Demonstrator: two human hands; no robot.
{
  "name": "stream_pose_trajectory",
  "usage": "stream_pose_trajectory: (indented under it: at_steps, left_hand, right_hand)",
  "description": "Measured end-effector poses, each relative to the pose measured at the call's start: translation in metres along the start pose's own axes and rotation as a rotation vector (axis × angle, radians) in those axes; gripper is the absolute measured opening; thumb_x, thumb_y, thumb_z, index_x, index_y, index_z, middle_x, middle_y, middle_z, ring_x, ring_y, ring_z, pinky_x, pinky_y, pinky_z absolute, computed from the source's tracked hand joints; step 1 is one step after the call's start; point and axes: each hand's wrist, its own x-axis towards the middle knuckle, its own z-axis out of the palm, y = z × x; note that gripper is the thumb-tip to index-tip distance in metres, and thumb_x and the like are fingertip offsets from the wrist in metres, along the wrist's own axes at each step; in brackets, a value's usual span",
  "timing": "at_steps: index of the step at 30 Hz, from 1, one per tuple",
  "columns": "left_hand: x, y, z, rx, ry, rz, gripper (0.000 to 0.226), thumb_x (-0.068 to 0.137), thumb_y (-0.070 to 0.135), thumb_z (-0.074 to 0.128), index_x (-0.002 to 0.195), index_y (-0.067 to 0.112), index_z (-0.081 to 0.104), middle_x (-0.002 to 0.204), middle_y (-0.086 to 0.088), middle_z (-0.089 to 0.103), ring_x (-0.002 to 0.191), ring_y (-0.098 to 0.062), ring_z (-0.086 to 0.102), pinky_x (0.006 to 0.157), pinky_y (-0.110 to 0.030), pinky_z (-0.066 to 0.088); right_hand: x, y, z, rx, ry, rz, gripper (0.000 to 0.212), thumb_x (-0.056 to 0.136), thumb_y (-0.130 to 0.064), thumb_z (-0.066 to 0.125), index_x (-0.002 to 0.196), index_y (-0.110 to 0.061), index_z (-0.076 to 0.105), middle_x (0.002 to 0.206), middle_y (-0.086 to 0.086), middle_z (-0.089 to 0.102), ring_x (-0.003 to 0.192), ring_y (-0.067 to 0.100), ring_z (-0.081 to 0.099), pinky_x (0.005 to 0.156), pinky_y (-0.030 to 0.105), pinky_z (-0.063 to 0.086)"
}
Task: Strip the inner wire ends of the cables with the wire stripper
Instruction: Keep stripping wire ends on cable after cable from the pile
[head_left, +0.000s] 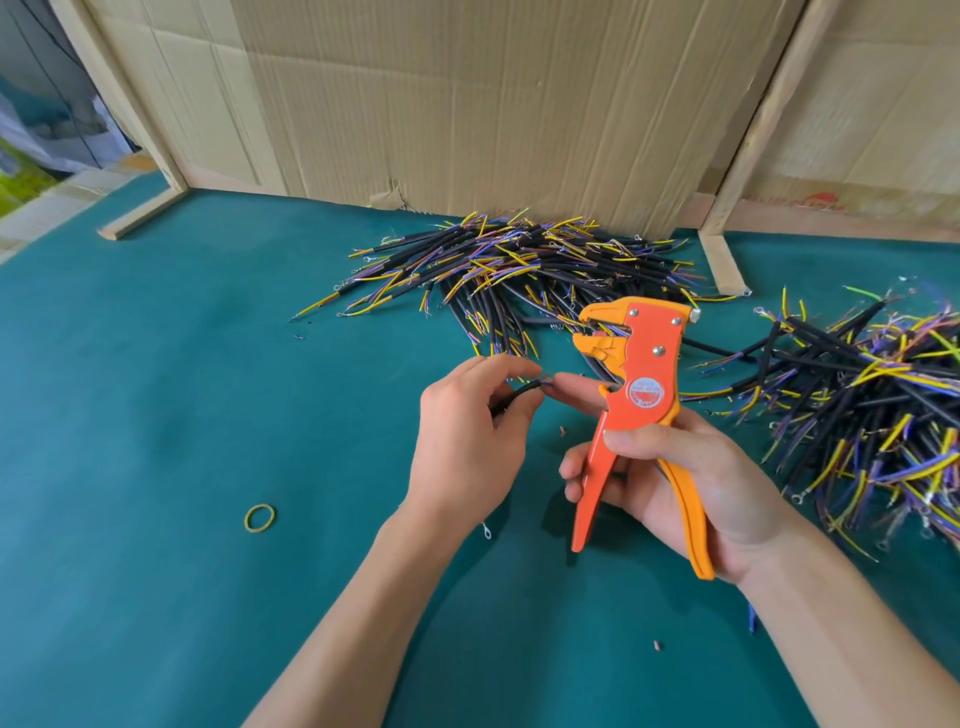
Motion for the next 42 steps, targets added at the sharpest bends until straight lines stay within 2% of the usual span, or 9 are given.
stream_pose_trajectory:
  at_steps: [2, 4, 8, 12, 15, 18, 22, 32, 42]
  left_hand:
    - [0.0, 0.0, 0.001, -0.044, 0.018, -0.074, 0.011, 0.086, 0.009, 0.076, 0.089, 0.02, 0.074, 0.068, 0.009, 0.067, 0.065, -0.006, 0.06, 0.061, -0.008, 0.042]
    - [0.001, -0.001, 0.0, -0.098, 0.047, -0.132, 0.012, 0.085, 0.01, 0.077, 0.083, 0.021, 0.074, 0.068, 0.01, 0.069, 0.062, -0.003, 0.061, 0.063, -0.008, 0.043]
    - [0.005, -0.003, -0.005, -0.188, 0.14, -0.198, 0.009, 0.085, 0.011, 0.078, 0.082, 0.019, 0.076, 0.068, 0.016, 0.071, 0.06, 0.003, 0.062, 0.064, -0.011, 0.047]
    - [0.004, 0.0, -0.006, -0.184, 0.247, -0.175, 0.01, 0.086, 0.01, 0.077, 0.081, 0.018, 0.075, 0.069, 0.014, 0.071, 0.063, 0.005, 0.062, 0.064, -0.006, 0.043]
    - [0.002, 0.0, -0.003, -0.138, 0.28, -0.114, 0.006, 0.087, 0.009, 0.076, 0.084, 0.015, 0.075, 0.076, 0.008, 0.071, 0.069, 0.0, 0.063, 0.067, -0.008, 0.044]
    - [-0.001, 0.0, 0.0, -0.07, 0.286, -0.007, 0.004, 0.087, 0.01, 0.075, 0.086, 0.014, 0.074, 0.077, 0.004, 0.068, 0.072, -0.01, 0.063, 0.067, -0.021, 0.05]
    - [-0.002, -0.002, 0.002, -0.028, 0.267, 0.085, 0.003, 0.086, 0.011, 0.073, 0.088, 0.014, 0.074, 0.074, 0.0, 0.065, 0.068, -0.019, 0.061, 0.064, -0.036, 0.051]
    - [-0.003, -0.001, 0.003, -0.029, 0.228, 0.147, 0.008, 0.084, 0.002, 0.077, 0.088, 0.009, 0.077, 0.073, -0.001, 0.064, 0.068, -0.016, 0.056, 0.063, -0.024, 0.045]
    - [-0.003, 0.0, 0.002, 0.003, 0.219, 0.163, 0.009, 0.084, 0.001, 0.077, 0.09, 0.008, 0.078, 0.074, -0.001, 0.065, 0.069, -0.014, 0.056, 0.064, -0.02, 0.045]
  right_hand:
    - [0.0, -0.001, -0.001, 0.011, 0.002, -0.006, 0.053, 0.078, -0.004, 0.067, 0.13, 0.002, 0.064, 0.139, 0.016, 0.062, 0.082, 0.033, 0.068, 0.072, 0.042, 0.058]
    - [-0.001, -0.001, -0.003, 0.012, 0.025, -0.004, 0.05, 0.081, -0.007, 0.063, 0.129, 0.002, 0.065, 0.139, 0.016, 0.062, 0.088, 0.034, 0.07, 0.075, 0.043, 0.059]
    - [-0.003, -0.005, -0.004, 0.053, 0.025, 0.066, 0.054, 0.078, -0.009, 0.064, 0.13, 0.004, 0.062, 0.128, 0.03, 0.064, 0.098, 0.042, 0.07, 0.083, 0.044, 0.06]
    - [-0.006, -0.005, 0.0, 0.107, -0.074, 0.203, 0.049, 0.083, -0.009, 0.065, 0.129, 0.008, 0.059, 0.115, 0.038, 0.063, 0.106, 0.051, 0.065, 0.09, 0.058, 0.054]
    - [-0.005, -0.003, 0.003, 0.083, -0.056, 0.252, 0.042, 0.085, -0.015, 0.067, 0.123, 0.004, 0.064, 0.105, 0.034, 0.064, 0.098, 0.049, 0.066, 0.088, 0.063, 0.053]
    - [-0.004, -0.002, 0.007, 0.064, -0.05, 0.254, 0.039, 0.083, -0.021, 0.077, 0.114, 0.001, 0.067, 0.092, 0.029, 0.063, 0.082, 0.043, 0.065, 0.079, 0.055, 0.056]
    - [-0.005, 0.0, 0.01, 0.023, -0.08, 0.232, 0.036, 0.077, -0.018, 0.086, 0.103, -0.002, 0.068, 0.085, 0.026, 0.062, 0.076, 0.039, 0.064, 0.074, 0.051, 0.057]
    - [-0.006, -0.003, 0.008, -0.039, -0.072, 0.212, 0.008, 0.088, -0.01, 0.068, 0.09, -0.005, 0.063, 0.075, 0.018, 0.056, 0.064, 0.032, 0.058, 0.063, 0.045, 0.055]
    - [-0.006, -0.003, 0.008, -0.062, -0.089, 0.213, 0.01, 0.087, -0.012, 0.068, 0.082, -0.006, 0.061, 0.07, 0.016, 0.052, 0.058, 0.031, 0.054, 0.059, 0.044, 0.053]
